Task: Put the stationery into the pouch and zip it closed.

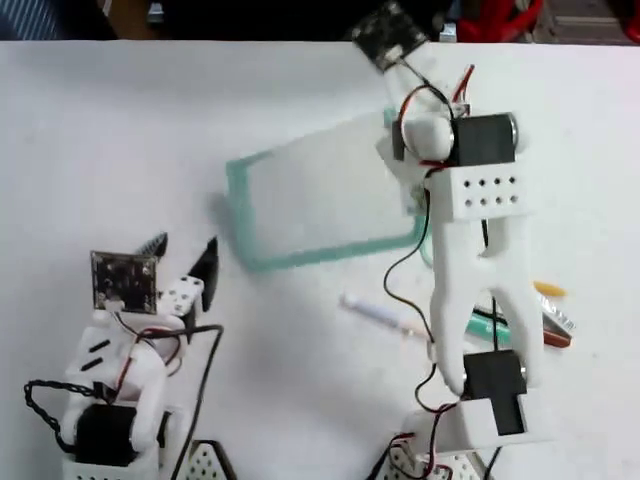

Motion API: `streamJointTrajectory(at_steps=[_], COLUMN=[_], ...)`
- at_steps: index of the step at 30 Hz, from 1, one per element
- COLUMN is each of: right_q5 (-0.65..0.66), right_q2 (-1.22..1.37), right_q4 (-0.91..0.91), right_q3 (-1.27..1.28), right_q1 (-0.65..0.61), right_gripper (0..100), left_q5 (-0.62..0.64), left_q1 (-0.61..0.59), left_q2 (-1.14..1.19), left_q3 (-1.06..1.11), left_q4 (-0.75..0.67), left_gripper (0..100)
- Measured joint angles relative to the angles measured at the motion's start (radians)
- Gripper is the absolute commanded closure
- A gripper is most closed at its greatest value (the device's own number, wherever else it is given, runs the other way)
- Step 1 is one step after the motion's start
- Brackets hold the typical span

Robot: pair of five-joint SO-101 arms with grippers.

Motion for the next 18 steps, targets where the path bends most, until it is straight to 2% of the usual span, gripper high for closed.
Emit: streamJointTrajectory(at_steps=[2,5,10,14,18], right_q5=[0.031,0.04,0.038,-0.068,-0.222], right_q2=[-0.006,-0.017,-0.025,-0.025,-0.026], right_q4=[0.087,0.114,0.118,0.118,0.118], right_q3=[-0.015,-0.017,-0.021,-0.075,-0.189], right_q1=[-0.025,-0.077,-0.262,-0.39,-0.399], right_gripper=[97.7,97.7,97.7,97.7,97.7], left_q5=[0.0,0.0,-0.058,-0.068,-0.068], left_q1=[0.029,0.097,0.249,0.328,0.327], left_q2=[0.0,0.0,0.0,0.0,0.0], left_q3=[0.0,0.0,0.0,0.0,0.0], left_q4=[0.0,0.018,0.058,0.078,0.078], left_gripper=[77,77,77,76,75])
